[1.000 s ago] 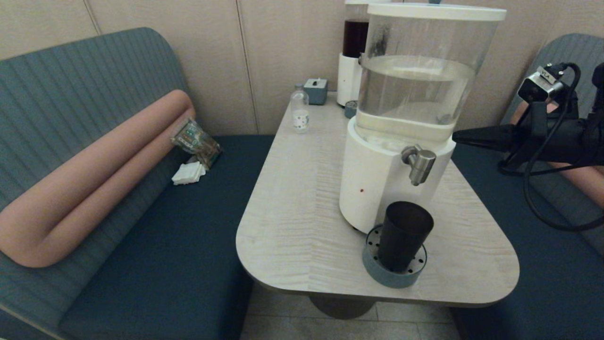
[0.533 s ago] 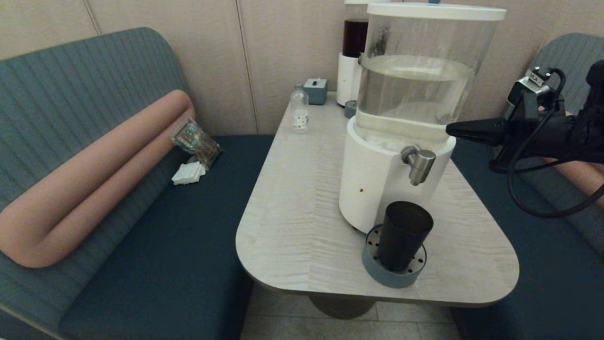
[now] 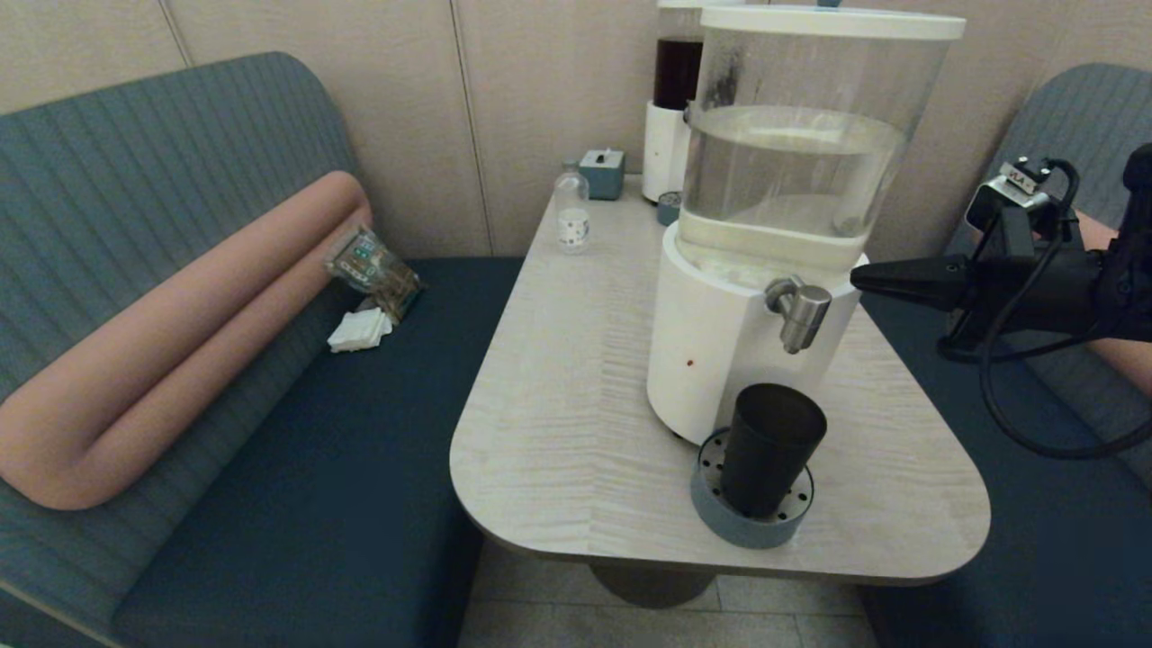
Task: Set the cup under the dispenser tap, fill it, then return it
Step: Turn on the faucet
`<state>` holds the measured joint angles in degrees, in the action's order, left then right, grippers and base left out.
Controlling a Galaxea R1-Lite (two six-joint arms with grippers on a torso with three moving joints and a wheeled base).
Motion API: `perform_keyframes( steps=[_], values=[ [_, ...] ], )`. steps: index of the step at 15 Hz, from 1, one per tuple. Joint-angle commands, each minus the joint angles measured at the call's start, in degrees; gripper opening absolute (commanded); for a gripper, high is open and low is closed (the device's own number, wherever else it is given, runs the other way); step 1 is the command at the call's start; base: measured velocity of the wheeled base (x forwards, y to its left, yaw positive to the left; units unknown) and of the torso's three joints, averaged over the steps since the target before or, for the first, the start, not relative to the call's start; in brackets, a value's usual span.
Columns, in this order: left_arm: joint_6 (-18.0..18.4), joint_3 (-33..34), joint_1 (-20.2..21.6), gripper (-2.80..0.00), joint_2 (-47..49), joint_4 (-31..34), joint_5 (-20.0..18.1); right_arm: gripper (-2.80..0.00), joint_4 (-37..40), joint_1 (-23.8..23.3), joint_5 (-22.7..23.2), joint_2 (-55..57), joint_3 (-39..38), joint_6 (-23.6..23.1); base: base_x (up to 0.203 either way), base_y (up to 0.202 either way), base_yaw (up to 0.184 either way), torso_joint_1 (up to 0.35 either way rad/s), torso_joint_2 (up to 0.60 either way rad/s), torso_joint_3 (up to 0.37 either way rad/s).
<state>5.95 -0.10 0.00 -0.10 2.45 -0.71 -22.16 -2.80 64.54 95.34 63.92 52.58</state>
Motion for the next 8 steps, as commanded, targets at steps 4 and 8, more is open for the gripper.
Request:
perform_keyframes(
  steps=[4,8],
  values=[
    [0.03,0.01,0.0,-2.8,0.1,0.01,0.0,-2.8,0.01,1.46,0.15,-2.99,-1.43,0.33,0.0,0.0,0.0,0.0,0.0,0.0],
    [0.03,0.01,0.0,-2.8,0.1,0.01,0.0,-2.8,-0.24,2.01,0.32,-2.09,-1.69,0.17,0.0,0.0,0.0,0.0,0.0,0.0]
  ],
)
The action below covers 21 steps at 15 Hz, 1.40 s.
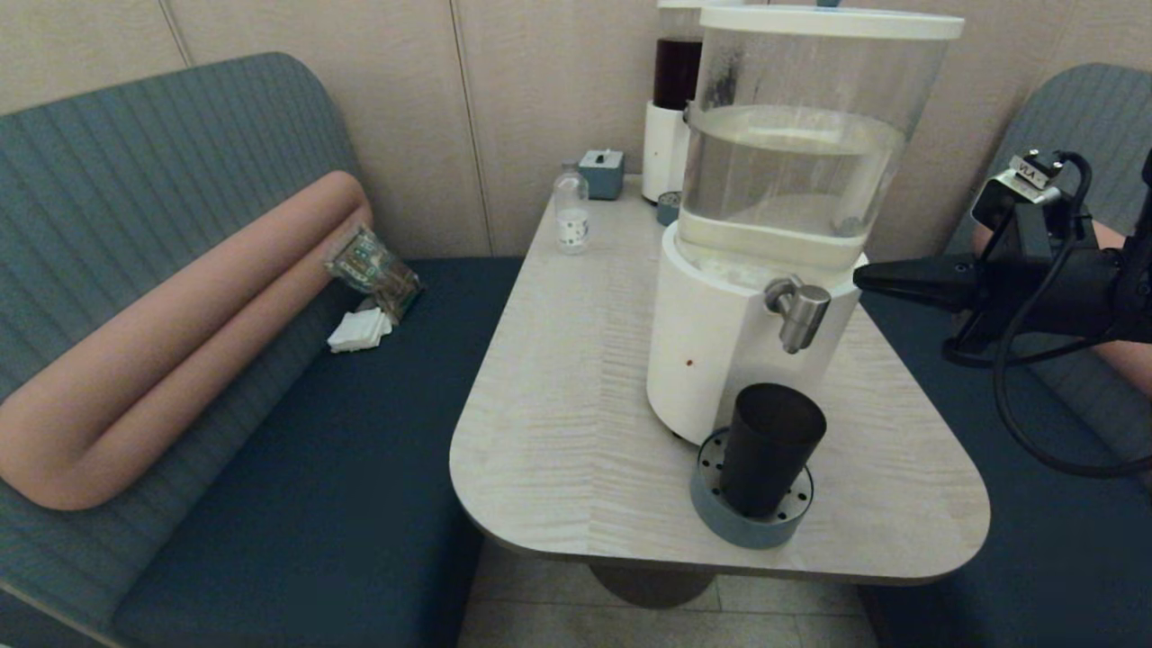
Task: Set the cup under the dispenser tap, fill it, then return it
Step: Turn on the faucet
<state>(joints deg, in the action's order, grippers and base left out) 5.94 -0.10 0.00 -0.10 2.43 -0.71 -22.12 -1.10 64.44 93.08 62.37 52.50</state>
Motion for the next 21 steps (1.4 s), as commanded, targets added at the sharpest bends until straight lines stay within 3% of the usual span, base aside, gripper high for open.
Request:
perform_keyframes(
  steps=[1,21],
  values=[
    [0.04,0.01,0.0,-2.8,0.1,0.04,0.0,-2.8,-0.6,0.31,0.42,0.4,-0.27,0.23,0.0,0.0,0.0,0.0,0.0,0.0],
    [0.04,0.01,0.0,-2.8,0.1,0.04,0.0,-2.8,-0.99,2.85,0.42,5.1,1.79,-0.74,0.0,0.0,0.0,0.0,0.0,0.0]
  ],
)
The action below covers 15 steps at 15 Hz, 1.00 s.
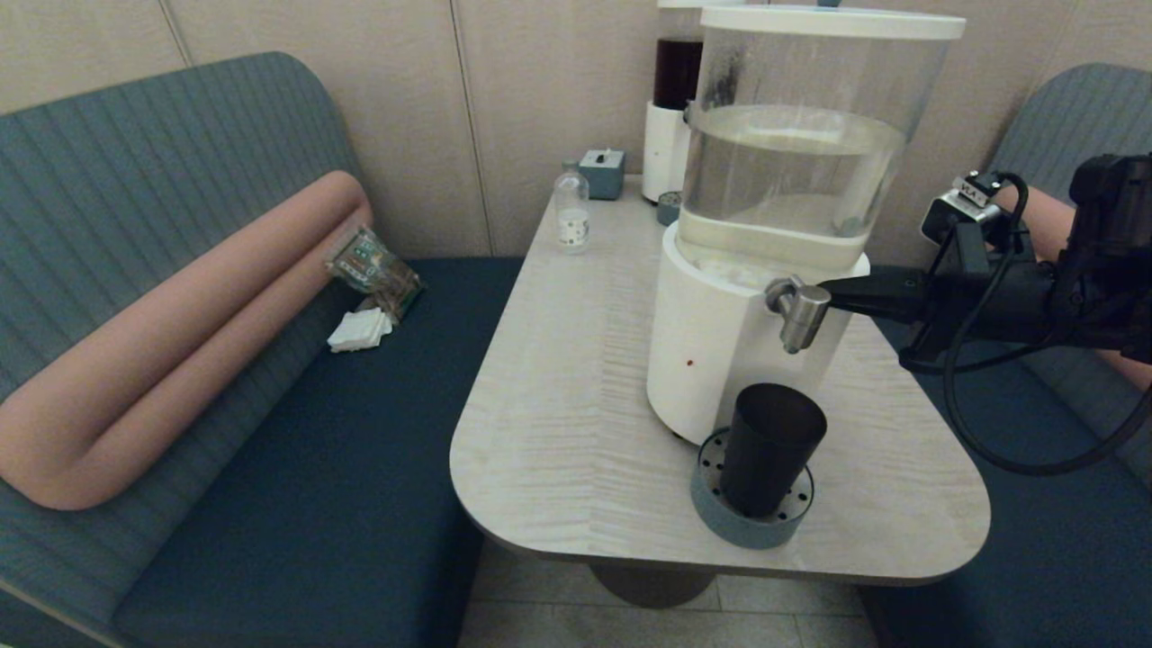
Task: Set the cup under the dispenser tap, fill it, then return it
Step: Turn on the faucet
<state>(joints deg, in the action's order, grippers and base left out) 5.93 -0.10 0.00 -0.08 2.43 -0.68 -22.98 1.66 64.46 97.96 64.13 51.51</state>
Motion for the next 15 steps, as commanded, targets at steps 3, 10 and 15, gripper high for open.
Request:
perform_keyframes(
  steps=[3,10,15],
  values=[
    [0.04,0.01,0.0,-2.8,0.08,0.04,-0.02,-2.8,-0.14,0.1,0.4,0.39,0.46,0.35,0.0,0.0,0.0,0.0,0.0,0.0],
    [0.04,0.01,0.0,-2.8,0.08,0.04,-0.02,-2.8,-0.14,0.89,0.4,0.47,0.73,0.26,0.0,0.0,0.0,0.0,0.0,0.0],
    [0.04,0.01,0.0,-2.8,0.08,0.04,-0.02,-2.8,-0.14,1.5,0.4,0.79,1.04,0.26,0.0,0.0,0.0,0.0,0.0,0.0]
  ],
)
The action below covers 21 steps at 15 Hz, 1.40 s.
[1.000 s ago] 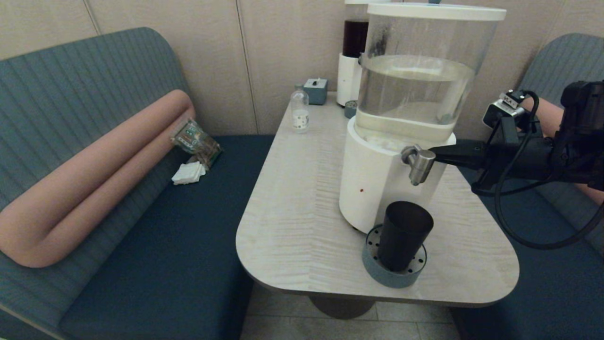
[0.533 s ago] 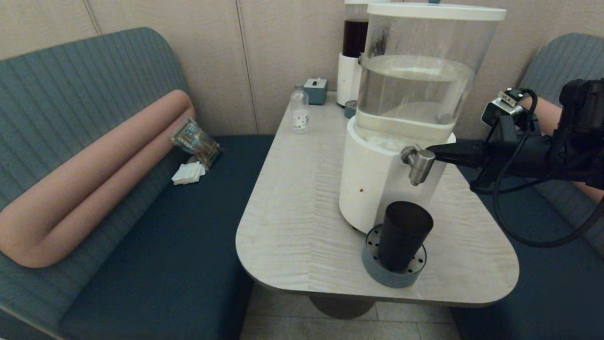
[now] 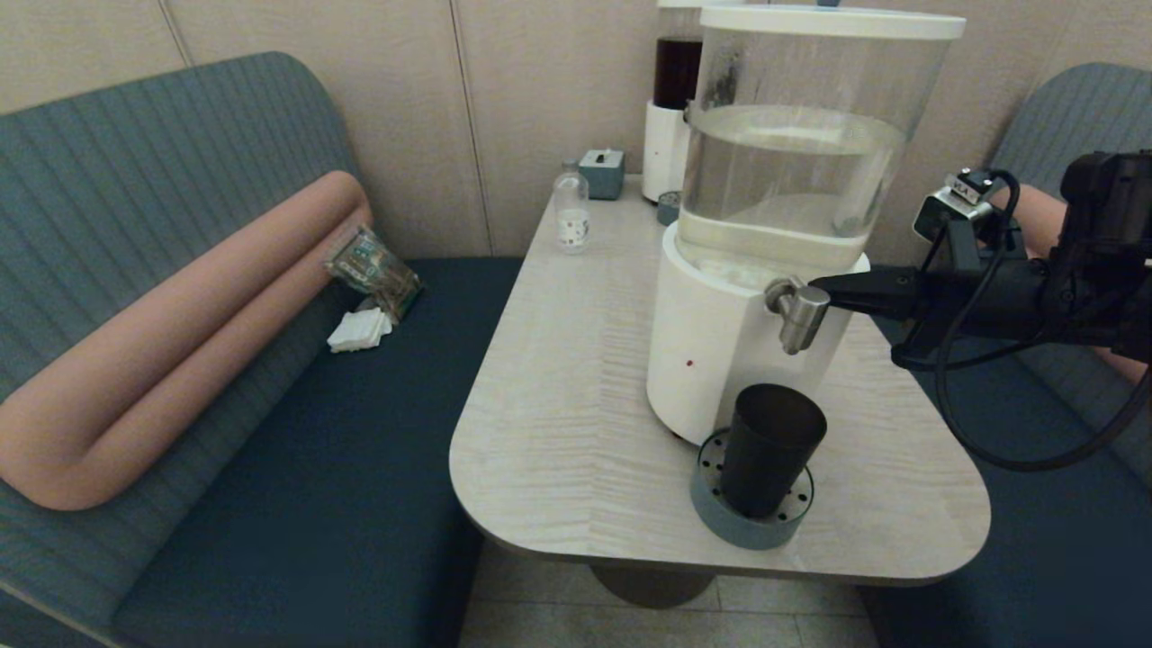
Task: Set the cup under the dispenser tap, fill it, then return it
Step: Turn on the faucet
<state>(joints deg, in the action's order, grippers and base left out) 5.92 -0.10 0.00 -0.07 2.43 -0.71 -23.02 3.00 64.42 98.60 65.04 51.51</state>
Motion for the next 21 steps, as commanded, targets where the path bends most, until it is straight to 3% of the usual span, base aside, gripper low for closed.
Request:
perform_keyframes(
  steps=[1,21],
  values=[
    [0.05,0.01,0.0,-2.8,0.07,0.03,0.0,-2.8,-0.1,0.34,0.45,0.2,0.17,0.26,0.0,0.0,0.0,0.0,0.0,0.0],
    [0.05,0.01,0.0,-2.8,0.07,0.03,0.0,-2.8,-3.18,2.74,0.98,0.46,-0.62,0.16,0.0,0.0,0.0,0.0,0.0,0.0]
  ],
)
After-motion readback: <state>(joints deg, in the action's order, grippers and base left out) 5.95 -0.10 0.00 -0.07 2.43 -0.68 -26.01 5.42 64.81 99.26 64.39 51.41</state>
